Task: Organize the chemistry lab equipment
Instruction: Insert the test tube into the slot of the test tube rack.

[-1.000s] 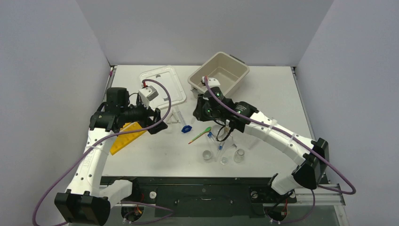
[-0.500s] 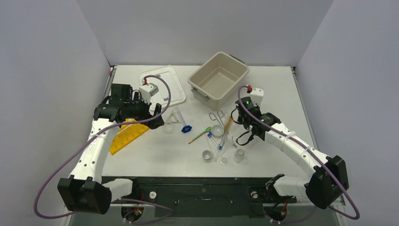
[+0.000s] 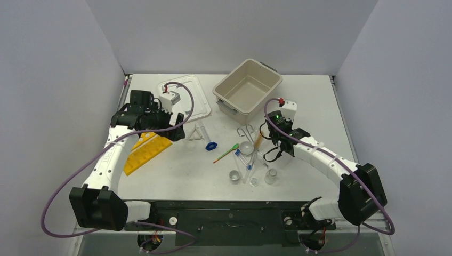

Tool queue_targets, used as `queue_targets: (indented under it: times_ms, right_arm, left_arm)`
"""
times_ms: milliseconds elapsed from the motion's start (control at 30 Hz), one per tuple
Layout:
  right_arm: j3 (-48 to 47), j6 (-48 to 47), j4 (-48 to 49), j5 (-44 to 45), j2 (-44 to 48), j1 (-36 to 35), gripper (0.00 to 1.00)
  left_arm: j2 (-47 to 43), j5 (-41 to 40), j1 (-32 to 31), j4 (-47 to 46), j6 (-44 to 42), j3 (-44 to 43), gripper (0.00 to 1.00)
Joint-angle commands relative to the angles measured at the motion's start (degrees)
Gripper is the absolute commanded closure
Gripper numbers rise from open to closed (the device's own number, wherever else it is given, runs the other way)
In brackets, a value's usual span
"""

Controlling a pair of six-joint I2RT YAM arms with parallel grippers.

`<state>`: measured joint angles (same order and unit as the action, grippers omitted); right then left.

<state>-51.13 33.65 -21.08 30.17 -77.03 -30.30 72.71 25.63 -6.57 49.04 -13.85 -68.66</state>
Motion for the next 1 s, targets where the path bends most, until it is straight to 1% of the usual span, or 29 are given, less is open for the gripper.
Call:
queue_targets:
  times_ms: [0, 267, 667, 967]
  right_arm:
    - [0.95, -0.19, 5.02, 0.22, -1.17, 0.33, 1.00]
    - [2.10, 0.70, 6.73, -0.62, -3.26, 0.13, 1.00]
    - [4.38, 2.17, 8.04, -1.04, -4.98, -0.56, 1.00]
    - [3.32, 2.26, 6.60, 1.36, -4.97, -3.59, 1.00]
  left_arm:
    - [1.74, -1.17, 0.15, -2.05, 0.83, -4.24, 0.03]
    - [1.30, -0.77, 0.09, -2.72, 1.70, -3.81, 0.04]
    - [0.26, -3.49, 0.06, -2.57, 0.00, -1.75, 0.03]
    - [-0.24, -4.31, 0.15, -2.59, -1.10, -0.69, 0.03]
